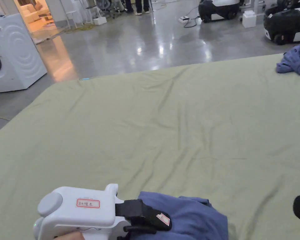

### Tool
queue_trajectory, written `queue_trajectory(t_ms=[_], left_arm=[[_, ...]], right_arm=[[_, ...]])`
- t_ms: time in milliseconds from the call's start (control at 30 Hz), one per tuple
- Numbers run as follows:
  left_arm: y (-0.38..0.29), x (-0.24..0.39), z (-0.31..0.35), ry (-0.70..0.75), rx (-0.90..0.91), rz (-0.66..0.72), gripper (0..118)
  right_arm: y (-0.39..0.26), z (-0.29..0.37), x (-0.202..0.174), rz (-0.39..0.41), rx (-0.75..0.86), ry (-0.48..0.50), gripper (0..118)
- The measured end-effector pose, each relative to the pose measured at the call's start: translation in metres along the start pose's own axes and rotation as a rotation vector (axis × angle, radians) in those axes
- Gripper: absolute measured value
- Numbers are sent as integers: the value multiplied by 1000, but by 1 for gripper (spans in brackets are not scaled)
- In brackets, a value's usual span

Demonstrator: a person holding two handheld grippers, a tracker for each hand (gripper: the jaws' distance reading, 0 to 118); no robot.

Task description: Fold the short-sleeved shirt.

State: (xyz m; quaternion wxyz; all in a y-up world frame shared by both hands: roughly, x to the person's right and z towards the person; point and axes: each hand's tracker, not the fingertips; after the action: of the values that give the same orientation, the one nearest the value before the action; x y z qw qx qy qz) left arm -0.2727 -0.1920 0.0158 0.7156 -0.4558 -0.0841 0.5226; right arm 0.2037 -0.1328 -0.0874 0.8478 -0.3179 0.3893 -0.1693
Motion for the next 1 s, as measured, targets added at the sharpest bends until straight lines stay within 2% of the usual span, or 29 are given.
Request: queue_trajectory(t_ms=[167,267,333,400,600,700,800,833,867,900,933,1000], left_arm=[[18,-35,72,32,125,29,27],[29,-70,126,49,214,64,27],[38,-97,161,79,282,91,27],[47,-123,193,96,332,142,27],[70,-196,287,162,470,242,27],[72,-217,318,169,562,288,27],[75,-235,327,216,570,312,27],[76,-240,326,223,561,320,29],[76,-245,322,213,534,322,37],[76,-247,319,220,523,314,56],[73,-246,317,237,538,317,67],[67,-240,320,281,586,323,71]], right_arm=[[16,-18,-28,17,28,3,8],[20,-42,-52,61,17,13,8],[22,-59,-67,77,-2,51,8],[22,-77,-80,53,-27,113,8],[15,-116,-116,100,-67,107,8],[10,-128,-126,107,-97,118,8],[4,-139,-134,127,-125,111,8],[3,-140,-137,127,-130,115,8],[2,-141,-138,127,-137,123,8],[2,-141,-140,129,-138,126,8],[2,-141,-143,134,-141,125,8],[5,-136,-144,156,-136,119,8]])
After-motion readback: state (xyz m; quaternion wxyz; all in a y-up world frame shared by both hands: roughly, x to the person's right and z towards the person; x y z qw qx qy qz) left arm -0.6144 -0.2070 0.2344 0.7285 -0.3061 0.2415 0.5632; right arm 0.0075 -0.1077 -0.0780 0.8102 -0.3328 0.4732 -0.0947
